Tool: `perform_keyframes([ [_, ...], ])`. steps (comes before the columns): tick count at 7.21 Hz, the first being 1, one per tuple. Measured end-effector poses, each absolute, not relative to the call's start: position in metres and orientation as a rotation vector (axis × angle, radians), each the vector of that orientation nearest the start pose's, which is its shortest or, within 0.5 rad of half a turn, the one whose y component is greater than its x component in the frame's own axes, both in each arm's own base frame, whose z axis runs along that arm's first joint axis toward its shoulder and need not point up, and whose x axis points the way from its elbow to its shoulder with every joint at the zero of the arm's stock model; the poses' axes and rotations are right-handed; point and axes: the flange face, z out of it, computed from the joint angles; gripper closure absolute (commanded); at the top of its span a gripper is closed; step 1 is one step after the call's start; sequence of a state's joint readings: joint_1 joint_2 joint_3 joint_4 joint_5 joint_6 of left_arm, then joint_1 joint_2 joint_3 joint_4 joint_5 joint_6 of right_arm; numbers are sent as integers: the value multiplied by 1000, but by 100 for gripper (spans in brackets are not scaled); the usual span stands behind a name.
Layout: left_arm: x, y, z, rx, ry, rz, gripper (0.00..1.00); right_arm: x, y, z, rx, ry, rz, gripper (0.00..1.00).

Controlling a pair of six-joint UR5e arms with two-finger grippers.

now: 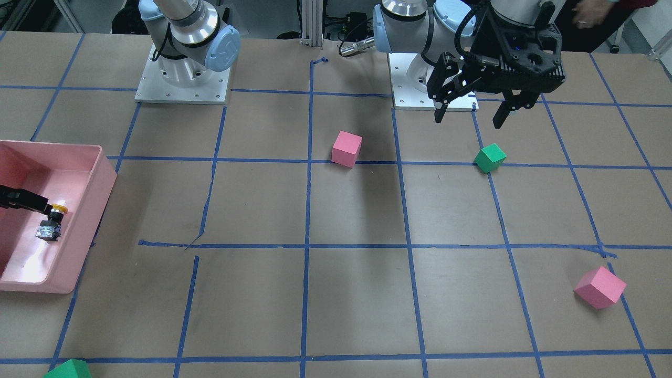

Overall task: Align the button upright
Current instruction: 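Move the right gripper over the pink tray above the button switch, then lower the right gripper and grasp the yellow-capped button switch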

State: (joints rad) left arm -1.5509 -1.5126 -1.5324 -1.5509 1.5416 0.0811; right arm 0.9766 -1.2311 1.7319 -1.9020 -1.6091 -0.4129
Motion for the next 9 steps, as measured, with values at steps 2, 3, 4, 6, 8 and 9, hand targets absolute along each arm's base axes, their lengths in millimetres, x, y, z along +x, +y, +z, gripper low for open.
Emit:
perform_keyframes([
  [2,-127,-479,537,93,3157,-186,0,-214,-543,243,280,3051,297,0],
  [3,-127,-479,537,92,3157,-185,0,-215,-544,235,280,3042,315,0],
  [4,-127,-479,537,92,3157,-184,0,-216,-545,227,280,3034,333,0],
  [6,-127,-479,537,92,3157,-184,0,-214,-542,216,279,3023,356,0],
  [8,-127,-479,537,93,3157,-184,0,-212,-540,205,277,3021,361,0],
  [9,-127,-479,537,93,3157,-184,0,-213,-540,199,276,3016,371,0],
])
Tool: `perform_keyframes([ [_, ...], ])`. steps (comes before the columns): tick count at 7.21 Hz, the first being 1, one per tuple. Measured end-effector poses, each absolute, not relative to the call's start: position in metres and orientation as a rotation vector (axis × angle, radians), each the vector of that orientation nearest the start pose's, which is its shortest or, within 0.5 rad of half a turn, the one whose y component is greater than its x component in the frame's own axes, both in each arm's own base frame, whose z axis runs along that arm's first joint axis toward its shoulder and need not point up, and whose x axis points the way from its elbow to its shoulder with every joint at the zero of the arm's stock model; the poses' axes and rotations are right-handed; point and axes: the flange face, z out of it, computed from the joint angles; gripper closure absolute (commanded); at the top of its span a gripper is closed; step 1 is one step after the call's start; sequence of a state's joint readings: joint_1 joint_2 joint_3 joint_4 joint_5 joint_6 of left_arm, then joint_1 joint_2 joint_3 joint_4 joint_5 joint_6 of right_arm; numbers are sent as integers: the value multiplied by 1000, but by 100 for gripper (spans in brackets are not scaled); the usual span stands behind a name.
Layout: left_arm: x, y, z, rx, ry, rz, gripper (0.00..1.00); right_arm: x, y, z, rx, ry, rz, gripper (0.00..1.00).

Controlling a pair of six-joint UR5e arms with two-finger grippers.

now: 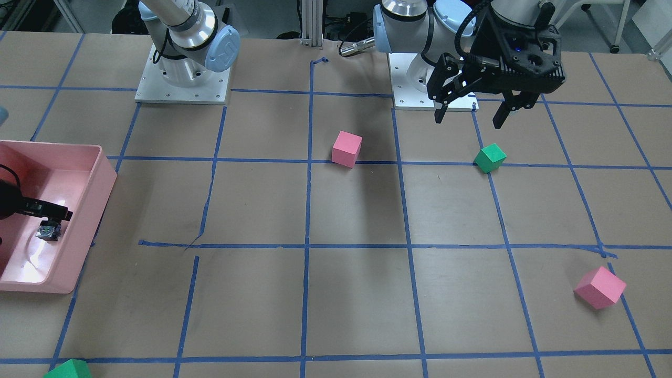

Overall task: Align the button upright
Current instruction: 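Lower the right gripper and grasp the yellow-capped button switch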

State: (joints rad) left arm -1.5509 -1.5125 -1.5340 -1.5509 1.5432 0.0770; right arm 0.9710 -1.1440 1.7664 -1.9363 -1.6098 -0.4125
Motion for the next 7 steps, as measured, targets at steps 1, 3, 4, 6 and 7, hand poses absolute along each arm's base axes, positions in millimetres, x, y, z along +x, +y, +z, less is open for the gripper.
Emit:
perform_keyframes([
  [1,-127,-479,537,92,3157,-184,0,-213,-540,195,275,3012,379,0],
  [3,-127,-479,537,93,3157,-184,0,-211,-539,189,273,3003,394,25],
  [4,-127,-479,537,94,3157,-184,0,-210,-537,184,271,2998,404,63],
  [6,-127,-479,537,96,3158,-184,0,-211,-535,182,265,3008,423,100],
  [7,-127,-479,537,97,3158,-184,0,-212,-534,183,268,3014,428,100],
])
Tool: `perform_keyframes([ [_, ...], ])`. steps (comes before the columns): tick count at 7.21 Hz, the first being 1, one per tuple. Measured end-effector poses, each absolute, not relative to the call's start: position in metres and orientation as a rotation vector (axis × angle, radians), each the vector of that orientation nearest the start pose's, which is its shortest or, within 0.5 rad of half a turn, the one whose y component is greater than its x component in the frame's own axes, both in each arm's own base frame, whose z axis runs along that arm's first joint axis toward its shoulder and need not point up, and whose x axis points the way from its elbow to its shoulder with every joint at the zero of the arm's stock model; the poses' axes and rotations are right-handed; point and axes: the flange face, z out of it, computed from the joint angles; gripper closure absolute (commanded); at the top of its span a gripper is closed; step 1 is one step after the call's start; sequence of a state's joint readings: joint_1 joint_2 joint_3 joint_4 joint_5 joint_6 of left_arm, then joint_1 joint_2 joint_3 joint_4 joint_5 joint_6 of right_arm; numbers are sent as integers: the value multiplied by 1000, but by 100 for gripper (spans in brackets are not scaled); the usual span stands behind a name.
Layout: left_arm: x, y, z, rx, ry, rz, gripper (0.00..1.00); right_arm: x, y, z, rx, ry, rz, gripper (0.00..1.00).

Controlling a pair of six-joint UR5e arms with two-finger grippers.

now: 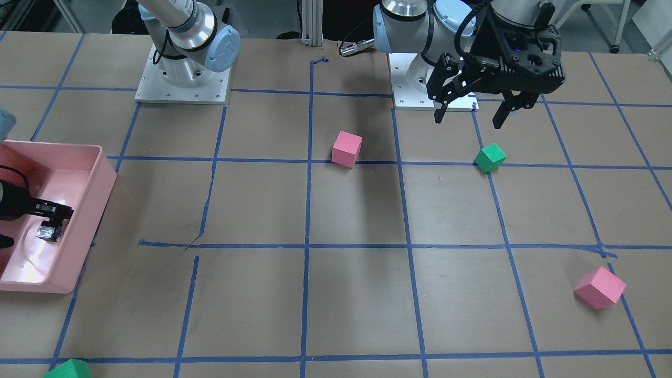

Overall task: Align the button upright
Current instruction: 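Lower the right gripper and grasp the yellow-capped button switch, then lift the switch out of the tray and carry it toward table center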

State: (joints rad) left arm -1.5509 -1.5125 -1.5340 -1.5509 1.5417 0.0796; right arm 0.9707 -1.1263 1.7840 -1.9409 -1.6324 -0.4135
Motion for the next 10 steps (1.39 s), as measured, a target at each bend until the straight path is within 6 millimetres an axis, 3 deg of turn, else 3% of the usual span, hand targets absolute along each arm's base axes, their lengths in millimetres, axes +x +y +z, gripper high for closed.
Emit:
perform_keyframes([
  [3,-127,-479,537,97,3158,-184,0,-213,-533,193,282,3031,420,100],
  [7,-127,-479,537,99,3158,-184,0,-207,-524,264,298,3090,333,100],
  [10,-127,-479,536,100,3161,-182,0,-194,-517,304,289,3100,293,100],
])
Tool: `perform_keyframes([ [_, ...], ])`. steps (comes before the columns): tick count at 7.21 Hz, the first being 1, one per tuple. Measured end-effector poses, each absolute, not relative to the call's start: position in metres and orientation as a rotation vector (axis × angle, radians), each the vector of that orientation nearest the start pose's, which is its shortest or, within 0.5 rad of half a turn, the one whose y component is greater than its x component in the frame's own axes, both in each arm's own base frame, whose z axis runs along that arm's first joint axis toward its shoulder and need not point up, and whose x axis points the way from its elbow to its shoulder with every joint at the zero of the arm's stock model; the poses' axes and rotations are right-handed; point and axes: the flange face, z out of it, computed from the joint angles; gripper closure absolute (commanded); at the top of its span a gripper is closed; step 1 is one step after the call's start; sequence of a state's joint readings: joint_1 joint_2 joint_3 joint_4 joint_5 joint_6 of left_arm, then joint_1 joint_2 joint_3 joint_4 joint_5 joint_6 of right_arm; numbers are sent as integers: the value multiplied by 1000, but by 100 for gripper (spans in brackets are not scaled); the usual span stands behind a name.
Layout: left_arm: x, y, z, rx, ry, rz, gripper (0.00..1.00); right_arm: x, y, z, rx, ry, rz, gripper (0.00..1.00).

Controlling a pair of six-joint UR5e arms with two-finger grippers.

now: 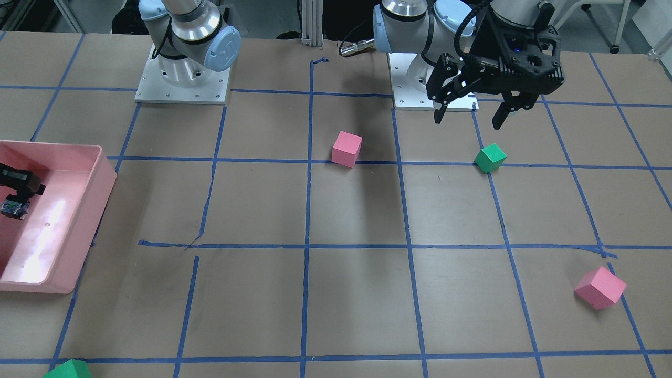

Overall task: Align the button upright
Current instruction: 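Lift the switch out of the tray and carry it toward table center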

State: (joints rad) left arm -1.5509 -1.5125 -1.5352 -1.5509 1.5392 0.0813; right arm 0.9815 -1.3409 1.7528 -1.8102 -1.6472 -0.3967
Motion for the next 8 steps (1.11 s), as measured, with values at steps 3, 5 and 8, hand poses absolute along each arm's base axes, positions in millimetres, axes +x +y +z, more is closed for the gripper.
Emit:
perform_keyframes([
  [3,-127,-479,536,100,3161,-182,0,-148,-535,333,267,3082,292,100],
  [5,-127,-479,536,101,3161,-182,0,-88,-550,335,268,3070,277,100],
  [8,-127,-479,536,101,3161,-182,0,-5,-560,331,306,3048,276,100],
])
